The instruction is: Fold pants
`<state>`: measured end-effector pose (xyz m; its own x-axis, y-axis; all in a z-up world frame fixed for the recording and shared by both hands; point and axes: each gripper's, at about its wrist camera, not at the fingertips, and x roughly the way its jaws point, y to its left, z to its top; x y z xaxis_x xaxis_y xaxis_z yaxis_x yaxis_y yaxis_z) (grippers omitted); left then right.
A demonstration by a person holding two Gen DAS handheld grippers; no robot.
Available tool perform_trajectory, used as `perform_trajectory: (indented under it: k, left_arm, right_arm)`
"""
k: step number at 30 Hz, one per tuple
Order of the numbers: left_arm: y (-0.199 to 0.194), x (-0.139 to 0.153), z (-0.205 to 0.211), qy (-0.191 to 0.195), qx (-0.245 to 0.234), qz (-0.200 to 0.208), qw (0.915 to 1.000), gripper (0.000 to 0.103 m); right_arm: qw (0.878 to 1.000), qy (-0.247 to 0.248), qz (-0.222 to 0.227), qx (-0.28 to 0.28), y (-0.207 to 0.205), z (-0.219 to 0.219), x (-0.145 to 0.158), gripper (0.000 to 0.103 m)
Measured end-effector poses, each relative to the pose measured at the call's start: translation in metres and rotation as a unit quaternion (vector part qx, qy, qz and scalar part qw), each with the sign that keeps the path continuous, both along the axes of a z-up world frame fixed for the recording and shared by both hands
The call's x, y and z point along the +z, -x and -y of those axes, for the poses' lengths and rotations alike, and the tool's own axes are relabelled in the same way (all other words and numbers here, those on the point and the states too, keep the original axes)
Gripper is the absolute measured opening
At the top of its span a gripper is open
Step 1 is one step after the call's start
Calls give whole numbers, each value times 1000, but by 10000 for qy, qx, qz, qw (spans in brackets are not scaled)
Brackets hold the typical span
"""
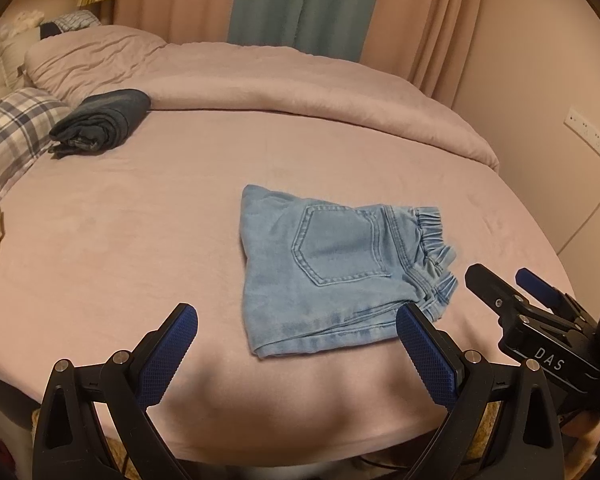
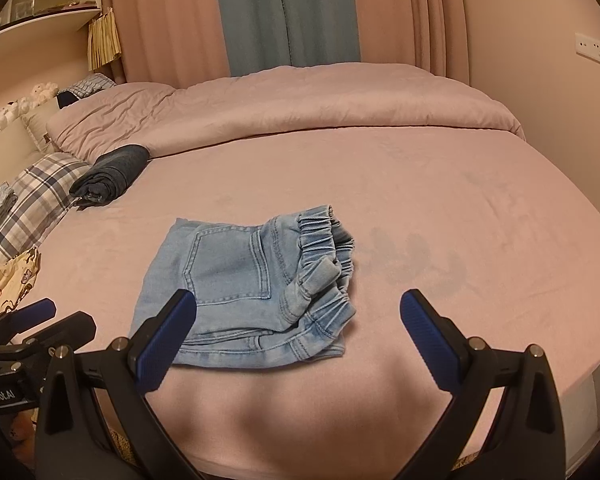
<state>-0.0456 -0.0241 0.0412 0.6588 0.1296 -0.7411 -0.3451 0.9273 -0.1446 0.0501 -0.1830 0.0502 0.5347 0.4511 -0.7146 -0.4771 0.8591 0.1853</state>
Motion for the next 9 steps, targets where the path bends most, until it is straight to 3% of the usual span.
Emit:
perform_trajectory:
  k: [9]
  left_arm:
    - [1,5,5,-12,-35,111,9999,99]
  right_arm:
    - [10000,31,-6,5,-1,0,-1,103]
